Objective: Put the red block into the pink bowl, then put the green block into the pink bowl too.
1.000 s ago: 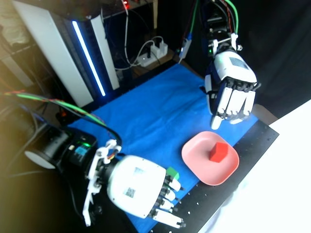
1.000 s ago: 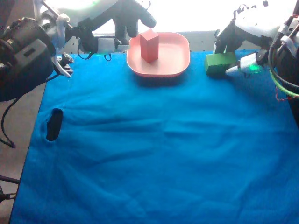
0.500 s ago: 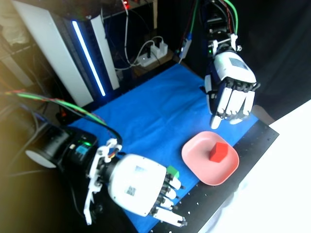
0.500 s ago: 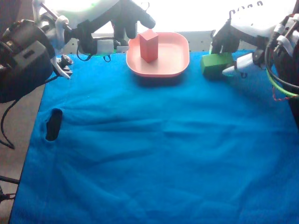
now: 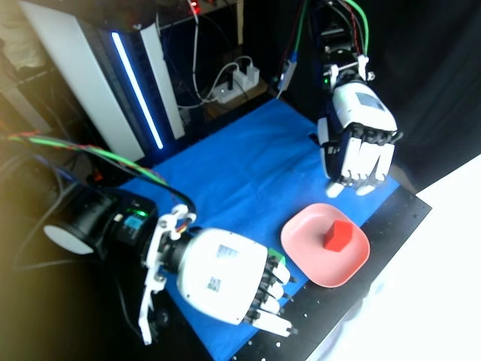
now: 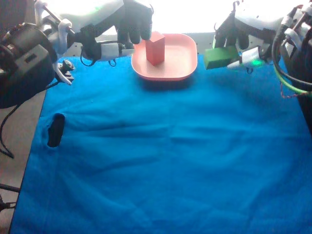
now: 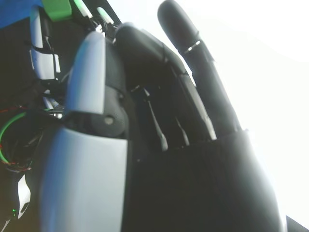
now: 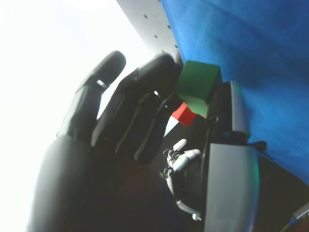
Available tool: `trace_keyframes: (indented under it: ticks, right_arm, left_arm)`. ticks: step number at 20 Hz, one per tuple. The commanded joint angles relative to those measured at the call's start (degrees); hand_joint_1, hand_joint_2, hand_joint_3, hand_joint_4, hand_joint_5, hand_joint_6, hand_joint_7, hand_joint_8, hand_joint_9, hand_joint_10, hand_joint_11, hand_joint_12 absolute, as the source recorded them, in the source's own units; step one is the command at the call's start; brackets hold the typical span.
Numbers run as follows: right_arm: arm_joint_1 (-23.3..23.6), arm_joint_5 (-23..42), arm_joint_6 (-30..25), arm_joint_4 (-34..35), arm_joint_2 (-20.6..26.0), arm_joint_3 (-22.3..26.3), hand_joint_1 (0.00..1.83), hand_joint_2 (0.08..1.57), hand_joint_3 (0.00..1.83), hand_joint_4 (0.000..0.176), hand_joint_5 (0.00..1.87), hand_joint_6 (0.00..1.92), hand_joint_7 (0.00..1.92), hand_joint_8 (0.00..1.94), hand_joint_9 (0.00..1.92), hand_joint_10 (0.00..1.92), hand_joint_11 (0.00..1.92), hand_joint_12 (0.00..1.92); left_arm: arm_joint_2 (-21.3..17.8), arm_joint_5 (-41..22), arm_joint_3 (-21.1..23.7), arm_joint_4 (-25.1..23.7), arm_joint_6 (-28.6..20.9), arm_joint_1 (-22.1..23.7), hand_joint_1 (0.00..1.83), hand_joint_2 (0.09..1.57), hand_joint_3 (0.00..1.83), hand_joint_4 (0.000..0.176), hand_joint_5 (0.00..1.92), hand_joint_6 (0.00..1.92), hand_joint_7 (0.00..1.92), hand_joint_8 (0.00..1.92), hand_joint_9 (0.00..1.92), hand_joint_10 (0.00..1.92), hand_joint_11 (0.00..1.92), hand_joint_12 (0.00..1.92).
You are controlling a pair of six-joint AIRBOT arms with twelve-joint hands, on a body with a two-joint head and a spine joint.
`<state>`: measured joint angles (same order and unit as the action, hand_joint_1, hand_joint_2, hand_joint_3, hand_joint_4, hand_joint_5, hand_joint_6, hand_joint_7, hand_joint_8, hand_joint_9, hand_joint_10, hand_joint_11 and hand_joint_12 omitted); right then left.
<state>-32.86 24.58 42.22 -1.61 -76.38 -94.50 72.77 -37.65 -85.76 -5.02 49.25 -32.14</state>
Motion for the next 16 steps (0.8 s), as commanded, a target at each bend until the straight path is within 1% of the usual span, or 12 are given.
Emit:
trace_keyframes:
  ticks: [1,2,3,4,5,7,9,10,11,12,13,16]
  right_arm:
    - [1.3,6.99,0.1,-0.12,-0.47,-0.22,1.39,1.07,0.0,0.0,0.95,0.92,1.15,0.7,0.97,1.1,0.74,1.16]
    - [1.57,6.99,0.1,-0.59,-0.79,-0.29,1.39,1.08,0.0,0.0,0.95,0.92,1.15,0.71,0.96,1.12,0.72,1.19]
    - [1.94,6.99,0.1,-1.18,-1.19,-0.42,1.39,1.07,0.0,0.0,0.93,0.94,1.16,0.7,0.98,1.08,0.59,1.2]
    - [2.08,6.99,0.1,-1.25,-1.36,-0.54,1.39,1.07,0.0,0.0,0.92,0.97,1.16,0.69,1.0,1.05,0.68,1.13]
    - [2.4,6.99,0.1,-1.41,-1.47,-0.61,1.39,1.07,0.0,0.0,0.92,0.98,1.15,0.7,1.02,1.02,0.76,1.04]
    - [2.85,6.99,0.1,-1.56,-1.47,-0.62,1.39,1.08,0.0,0.0,0.92,0.91,1.11,0.81,1.01,1.05,0.81,1.04]
    - [3.35,6.99,0.1,-1.87,-1.47,-0.63,1.39,1.08,0.0,0.0,0.93,0.88,1.09,0.85,1.0,1.07,0.8,1.11]
    - [3.53,6.99,0.1,-1.93,-1.47,-0.64,1.4,1.04,0.0,0.0,1.03,0.69,1.16,0.74,1.08,1.02,0.83,1.18]
    - [3.64,6.99,0.11,-1.99,-1.48,-0.67,1.41,1.03,0.0,0.0,1.07,0.64,1.2,0.66,1.09,1.0,0.82,1.2]
    - [3.66,6.99,0.11,-2.03,-1.69,-0.82,1.4,1.03,0.0,0.0,1.08,0.63,1.2,0.64,1.1,1.0,0.82,1.21]
    - [3.66,6.99,0.11,-2.04,-1.89,-1.0,1.41,1.03,0.0,0.0,1.09,0.6,1.2,0.65,1.1,1.01,0.83,1.21]
    - [3.75,6.98,0.11,-2.04,-2.91,-2.07,1.41,1.03,0.0,0.0,1.09,0.6,1.2,0.68,1.1,0.99,0.81,1.26]
  left_arm:
    - [0.29,-6.5,-0.3,0.74,-0.2,0.34,1.48,1.1,0.0,0.0,0.83,0.14,0.86,1.06,0.97,1.17,0.72,1.0]
    - [0.29,-6.46,-0.3,0.72,-0.2,0.34,1.38,1.16,0.0,0.0,0.68,1.12,0.87,1.05,0.93,1.21,0.73,1.03]
    - [0.29,-6.33,-0.32,0.72,-0.2,0.34,1.37,1.16,0.0,0.0,0.64,1.37,0.91,1.01,0.98,1.17,0.67,1.05]
    - [0.29,-6.27,-0.33,0.7,-0.2,0.34,1.46,1.12,0.0,0.0,0.66,0.68,0.86,1.06,0.98,1.17,0.67,1.05]
    - [0.29,-6.26,-0.33,0.66,-0.19,0.34,1.48,1.1,0.0,0.0,0.76,0.32,0.86,1.05,0.98,1.17,0.7,1.05]
    - [0.29,-6.27,-0.33,0.6,-0.19,0.35,1.48,1.11,0.0,0.0,0.84,0.07,0.85,1.06,0.97,1.18,0.7,1.04]
    - [0.11,-6.29,-0.21,0.58,-0.19,0.35,1.48,1.1,0.0,0.0,0.86,0.04,0.85,1.05,0.98,1.16,0.74,1.04]
    - [0.01,-6.34,-0.16,0.58,-0.19,0.36,1.49,1.08,0.0,0.0,0.89,0.02,0.9,0.98,1.01,1.12,0.66,1.05]
    - [-0.1,-6.46,-0.07,0.57,-0.19,0.39,1.48,1.09,0.0,0.0,0.9,0.02,0.9,0.98,0.99,1.15,0.64,1.06]
    - [-0.36,-6.84,0.13,0.56,-0.19,0.5,1.29,1.1,0.01,0.0,0.87,0.94,1.07,0.78,0.98,0.41,0.57,1.09]
    - [-0.6,-7.1,0.29,0.54,-0.19,0.65,1.24,1.13,0.0,0.0,0.83,1.19,1.06,0.84,1.0,0.21,0.58,1.11]
    - [-1.62,-7.9,0.98,0.36,-0.19,1.17,1.22,1.14,0.0,0.0,0.81,1.27,1.05,0.84,1.07,0.04,0.66,1.02]
